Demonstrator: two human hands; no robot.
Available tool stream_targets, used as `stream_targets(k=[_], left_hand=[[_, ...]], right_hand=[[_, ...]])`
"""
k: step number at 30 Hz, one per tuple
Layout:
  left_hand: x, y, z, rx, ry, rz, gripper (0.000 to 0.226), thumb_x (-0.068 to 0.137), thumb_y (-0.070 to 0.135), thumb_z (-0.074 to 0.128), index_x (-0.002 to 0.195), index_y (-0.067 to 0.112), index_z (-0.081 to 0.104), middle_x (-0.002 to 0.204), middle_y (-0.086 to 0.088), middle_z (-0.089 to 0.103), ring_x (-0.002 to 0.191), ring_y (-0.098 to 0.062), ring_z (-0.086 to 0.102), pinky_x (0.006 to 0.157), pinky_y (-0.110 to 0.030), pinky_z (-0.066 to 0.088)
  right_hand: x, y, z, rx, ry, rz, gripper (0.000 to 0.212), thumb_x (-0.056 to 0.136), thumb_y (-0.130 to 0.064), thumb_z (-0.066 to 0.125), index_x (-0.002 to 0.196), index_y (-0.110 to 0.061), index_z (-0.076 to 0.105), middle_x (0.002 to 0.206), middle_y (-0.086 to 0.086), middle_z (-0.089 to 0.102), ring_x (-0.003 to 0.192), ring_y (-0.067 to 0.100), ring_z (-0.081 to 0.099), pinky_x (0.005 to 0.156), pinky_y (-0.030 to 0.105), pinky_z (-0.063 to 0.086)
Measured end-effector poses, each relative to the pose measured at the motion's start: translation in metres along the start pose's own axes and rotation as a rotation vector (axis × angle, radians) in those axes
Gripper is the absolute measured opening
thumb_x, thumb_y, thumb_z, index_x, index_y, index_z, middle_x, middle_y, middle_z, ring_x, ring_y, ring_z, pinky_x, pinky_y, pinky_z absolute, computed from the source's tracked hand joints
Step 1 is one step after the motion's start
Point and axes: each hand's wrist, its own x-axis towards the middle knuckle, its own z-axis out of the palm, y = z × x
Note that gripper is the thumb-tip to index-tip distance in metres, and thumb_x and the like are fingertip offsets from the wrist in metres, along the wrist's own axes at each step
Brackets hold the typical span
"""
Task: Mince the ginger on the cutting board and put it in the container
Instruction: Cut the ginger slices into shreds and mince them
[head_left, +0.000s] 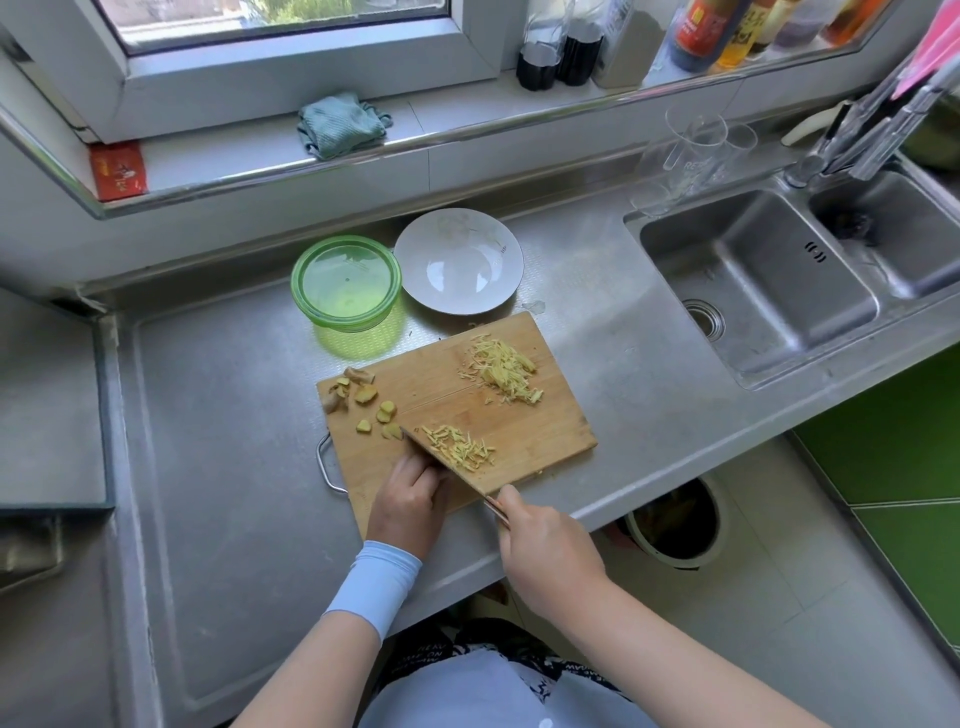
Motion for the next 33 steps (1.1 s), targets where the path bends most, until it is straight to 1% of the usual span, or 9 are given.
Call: stream_targets(k=[2, 5, 10, 14, 19, 24, 27, 30, 33], left_hand=[[-0.001, -0.001, 0.000, 0.009, -0.009, -0.012, 0.030, 0.095, 0.020, 0.050, 0.081, 0.002, 0.070, 0.087, -0.014, 0.065, 0.081, -0.032, 0.059, 0.067, -0.039, 0.051], [0.000, 0.000, -0.001, 0.002, -0.012, -0.016, 0.026, 0.092, 0.017, 0.052, 0.081, 0.001, 0.070, 0.088, -0.014, 0.065, 0.082, -0.031, 0.059, 0.067, -0.038, 0.052], [0.000, -0.001, -0.002, -0.016, 0.015, 0.006, 0.026, 0.094, 0.014, 0.051, 0.084, -0.001, 0.070, 0.088, -0.014, 0.064, 0.081, -0.031, 0.058, 0.065, -0.036, 0.051], [-0.002, -0.002, 0.001, 0.000, 0.006, -0.005, 0.025, 0.094, 0.016, 0.053, 0.081, 0.002, 0.069, 0.085, -0.013, 0.062, 0.078, -0.032, 0.058, 0.065, -0.038, 0.050], [0.000, 0.001, -0.002, 0.016, 0.019, -0.003, 0.027, 0.093, 0.018, 0.052, 0.079, 0.002, 0.069, 0.081, -0.013, 0.061, 0.077, -0.031, 0.057, 0.064, -0.039, 0.048], [0.000, 0.002, -0.004, -0.037, 0.015, 0.002, 0.034, 0.100, 0.022, 0.046, 0.084, 0.002, 0.070, 0.087, -0.013, 0.064, 0.080, -0.030, 0.058, 0.066, -0.037, 0.051], [0.000, 0.000, -0.003, -0.050, 0.002, 0.003, 0.043, 0.104, 0.026, 0.040, 0.083, 0.002, 0.068, 0.088, -0.013, 0.063, 0.079, -0.031, 0.057, 0.066, -0.038, 0.051], [-0.001, -0.001, -0.002, -0.029, 0.003, -0.014, 0.028, 0.096, 0.018, 0.050, 0.081, 0.003, 0.068, 0.085, -0.012, 0.062, 0.079, -0.031, 0.057, 0.065, -0.039, 0.050], [-0.001, -0.001, -0.003, -0.028, -0.014, 0.005, 0.023, 0.093, 0.017, 0.054, 0.082, 0.004, 0.069, 0.084, -0.012, 0.062, 0.079, -0.031, 0.058, 0.067, -0.039, 0.050]], right_hand=[[0.004, -0.003, -0.001, 0.017, 0.004, -0.005, 0.008, 0.104, -0.026, 0.038, 0.099, -0.023, 0.032, 0.072, 0.002, 0.054, 0.063, 0.029, 0.054, 0.056, 0.038, 0.046], [-0.004, 0.000, -0.002, 0.023, 0.013, -0.016, 0.010, 0.104, -0.027, 0.037, 0.098, -0.024, 0.030, 0.071, 0.002, 0.054, 0.063, 0.029, 0.054, 0.055, 0.039, 0.044], [-0.026, 0.009, 0.001, -0.011, 0.017, 0.016, 0.016, 0.105, -0.031, 0.034, 0.093, -0.025, 0.028, 0.066, -0.002, 0.046, 0.054, 0.021, 0.041, 0.045, 0.030, 0.027], [-0.007, 0.002, 0.002, 0.025, 0.012, 0.017, 0.012, 0.104, -0.027, 0.037, 0.094, -0.023, 0.031, 0.066, 0.000, 0.048, 0.058, 0.026, 0.047, 0.049, 0.037, 0.034], [0.009, -0.008, -0.001, 0.049, 0.040, -0.013, 0.009, 0.103, -0.026, 0.038, 0.096, -0.023, 0.033, 0.071, 0.001, 0.050, 0.065, 0.031, 0.050, 0.055, 0.039, 0.039], [-0.017, 0.005, 0.001, 0.029, 0.040, 0.007, 0.011, 0.104, -0.030, 0.036, 0.096, -0.024, 0.033, 0.065, -0.002, 0.048, 0.055, 0.022, 0.044, 0.048, 0.035, 0.032], [-0.024, 0.010, 0.002, 0.011, 0.026, 0.027, 0.012, 0.104, -0.031, 0.037, 0.095, -0.024, 0.032, 0.064, -0.002, 0.046, 0.056, 0.022, 0.044, 0.047, 0.032, 0.028], [-0.011, 0.004, 0.002, 0.016, 0.011, 0.026, 0.009, 0.104, -0.029, 0.037, 0.098, -0.024, 0.032, 0.068, 0.000, 0.050, 0.061, 0.026, 0.050, 0.052, 0.037, 0.039], [0.000, -0.002, 0.000, 0.022, 0.012, 0.021, 0.006, 0.104, -0.028, 0.038, 0.101, -0.023, 0.034, 0.071, 0.002, 0.054, 0.065, 0.028, 0.053, 0.058, 0.039, 0.045]])
